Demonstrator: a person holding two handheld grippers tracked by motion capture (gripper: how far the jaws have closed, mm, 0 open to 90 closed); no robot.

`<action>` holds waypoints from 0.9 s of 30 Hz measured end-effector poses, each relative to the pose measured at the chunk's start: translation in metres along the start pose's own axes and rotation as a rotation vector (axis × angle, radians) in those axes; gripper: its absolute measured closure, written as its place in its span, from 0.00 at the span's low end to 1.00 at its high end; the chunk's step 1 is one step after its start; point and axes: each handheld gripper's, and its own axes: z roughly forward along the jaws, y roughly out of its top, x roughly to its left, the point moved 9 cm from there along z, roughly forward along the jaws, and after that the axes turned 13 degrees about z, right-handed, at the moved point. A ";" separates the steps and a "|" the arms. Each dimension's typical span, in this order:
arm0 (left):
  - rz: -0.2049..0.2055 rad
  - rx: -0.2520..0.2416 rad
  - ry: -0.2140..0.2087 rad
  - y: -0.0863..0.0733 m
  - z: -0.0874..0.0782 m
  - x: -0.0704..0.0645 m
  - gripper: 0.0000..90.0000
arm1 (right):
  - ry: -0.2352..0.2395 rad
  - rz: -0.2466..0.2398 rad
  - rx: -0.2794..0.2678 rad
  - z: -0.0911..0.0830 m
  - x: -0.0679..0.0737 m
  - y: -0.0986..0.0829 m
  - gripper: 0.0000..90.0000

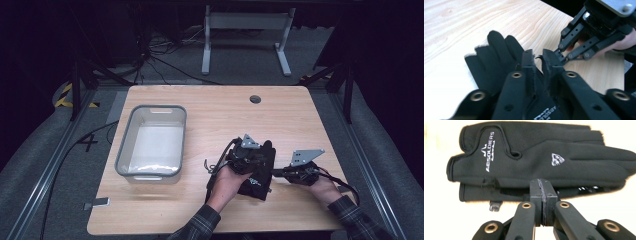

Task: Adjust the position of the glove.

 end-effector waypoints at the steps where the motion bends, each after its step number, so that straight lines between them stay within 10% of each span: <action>1: 0.006 0.005 0.004 -0.001 -0.002 0.000 0.96 | -0.003 0.008 -0.005 -0.003 -0.001 -0.001 1.00; 10: -0.020 0.096 0.042 -0.035 0.000 0.012 1.00 | -0.005 0.025 -0.040 -0.017 -0.006 0.002 1.00; 27: -0.023 0.204 0.022 -0.063 0.025 0.007 1.00 | 0.007 -0.019 0.009 0.029 -0.012 0.028 1.00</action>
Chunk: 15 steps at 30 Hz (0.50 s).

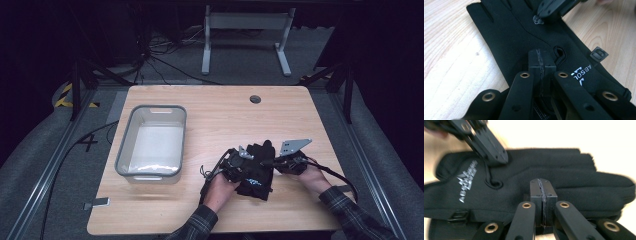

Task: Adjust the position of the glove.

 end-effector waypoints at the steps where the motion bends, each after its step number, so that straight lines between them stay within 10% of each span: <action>1: 0.004 0.007 0.002 -0.001 0.001 0.000 1.00 | -0.003 0.000 0.018 0.004 0.000 -0.004 1.00; 15: 0.011 0.036 0.002 0.003 0.010 0.012 1.00 | 0.036 0.001 0.051 -0.004 0.011 -0.019 1.00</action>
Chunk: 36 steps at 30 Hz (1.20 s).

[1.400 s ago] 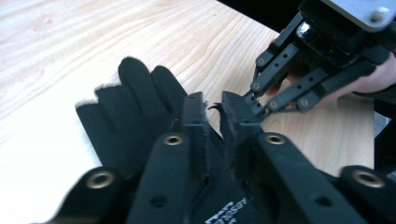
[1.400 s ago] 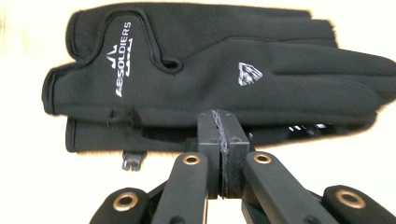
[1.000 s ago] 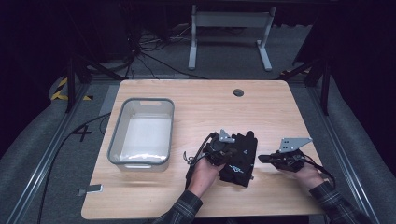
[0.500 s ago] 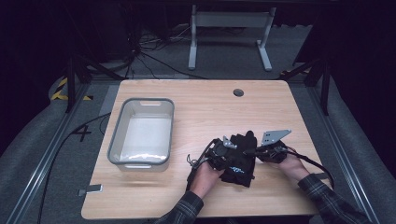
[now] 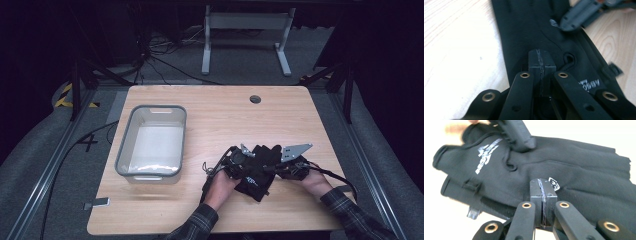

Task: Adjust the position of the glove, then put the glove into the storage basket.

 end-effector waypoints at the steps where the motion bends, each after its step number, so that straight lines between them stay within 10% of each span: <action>1: 0.005 -0.003 0.000 0.001 0.001 0.002 1.00 | 0.005 -0.002 -0.002 0.000 0.002 0.000 1.00; 15: 0.030 -0.008 -0.014 0.011 0.003 0.006 0.97 | 0.015 -0.021 -0.007 -0.008 0.021 -0.008 0.98; 26: 0.076 -0.035 -0.045 0.024 -0.006 0.008 0.46 | -0.122 0.091 -0.088 -0.058 -0.008 -0.031 0.53; 36: 0.152 -0.007 -0.102 0.031 0.008 -0.004 0.19 | -0.202 0.179 -0.092 -0.083 -0.029 -0.075 0.30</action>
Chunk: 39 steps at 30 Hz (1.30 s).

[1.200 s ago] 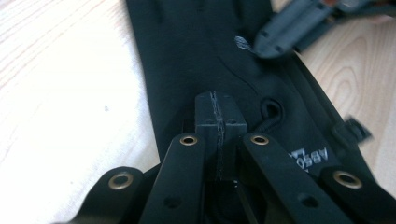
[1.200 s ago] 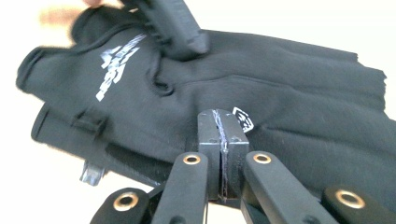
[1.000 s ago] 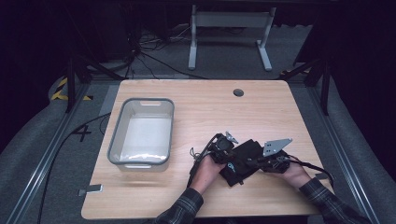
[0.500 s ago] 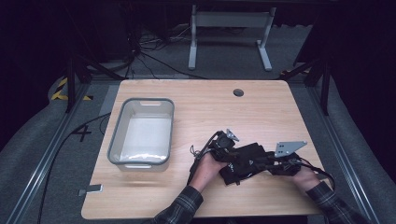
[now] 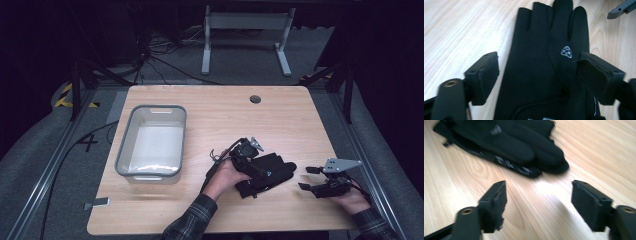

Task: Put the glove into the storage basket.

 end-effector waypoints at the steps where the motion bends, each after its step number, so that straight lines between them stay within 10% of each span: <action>1: 0.005 0.007 -0.006 0.000 0.003 -0.002 0.17 | -0.006 0.001 0.005 -0.001 -0.002 -0.003 0.28; 19: 0.093 0.106 0.026 -0.010 0.021 -0.013 0.13 | -0.035 0.002 0.011 0.005 -0.010 -0.010 0.18; 39: 0.100 0.077 -0.015 -0.009 0.014 -0.022 0.77 | -0.032 0.003 0.005 0.006 -0.010 -0.010 0.18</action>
